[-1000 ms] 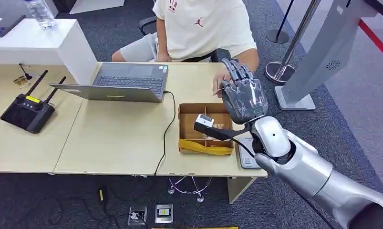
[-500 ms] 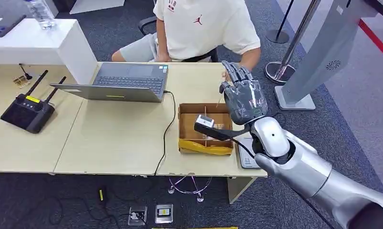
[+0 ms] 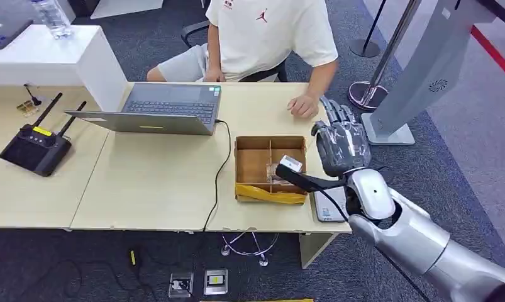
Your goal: Pass the card to the sensor for recognition and then transmit it.
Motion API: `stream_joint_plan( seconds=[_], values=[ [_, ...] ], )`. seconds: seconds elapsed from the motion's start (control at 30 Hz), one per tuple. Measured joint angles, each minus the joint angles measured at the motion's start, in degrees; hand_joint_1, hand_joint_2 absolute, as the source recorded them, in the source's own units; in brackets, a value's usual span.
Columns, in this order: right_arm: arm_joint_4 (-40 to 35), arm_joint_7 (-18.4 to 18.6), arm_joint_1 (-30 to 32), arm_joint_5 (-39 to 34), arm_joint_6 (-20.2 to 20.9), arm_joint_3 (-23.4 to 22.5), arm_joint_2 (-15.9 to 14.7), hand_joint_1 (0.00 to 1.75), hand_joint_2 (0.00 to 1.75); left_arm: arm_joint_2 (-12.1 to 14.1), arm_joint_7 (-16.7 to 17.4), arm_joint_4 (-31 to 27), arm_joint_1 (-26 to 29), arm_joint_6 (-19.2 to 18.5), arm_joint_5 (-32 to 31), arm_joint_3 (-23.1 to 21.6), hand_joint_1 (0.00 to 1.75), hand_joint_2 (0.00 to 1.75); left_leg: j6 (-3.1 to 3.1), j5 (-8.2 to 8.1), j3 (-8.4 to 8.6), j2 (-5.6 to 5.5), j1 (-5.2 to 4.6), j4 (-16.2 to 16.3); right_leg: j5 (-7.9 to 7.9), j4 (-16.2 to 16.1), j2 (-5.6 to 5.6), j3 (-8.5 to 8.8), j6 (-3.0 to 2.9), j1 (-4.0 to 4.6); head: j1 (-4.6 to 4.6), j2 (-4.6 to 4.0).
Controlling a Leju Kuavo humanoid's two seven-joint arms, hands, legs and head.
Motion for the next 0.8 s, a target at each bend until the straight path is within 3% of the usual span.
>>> stream_joint_plan(
  seconds=[0.57,0.8],
  values=[
    [-1.4,2.4,9.3,-0.5,-3.8,-7.5,-5.4,1.75,1.75,-0.2,-0.7,0.0,0.9,0.0,1.5,1.2,0.0,0.0,0.0,0.0,0.01,0.06,0.04,0.0,0.06,0.0,0.02,0.01,-0.07,0.06,0.02,0.0],
    [-2.8,2.7,14.2,-0.7,-3.5,-11.0,-7.2,1.75,1.75,-0.2,-0.7,0.0,0.8,0.0,1.3,1.1,0.0,0.0,-0.01,0.0,0.01,0.06,0.06,0.0,0.06,0.0,0.01,0.03,-0.08,0.08,0.0,0.0]
  ],
)
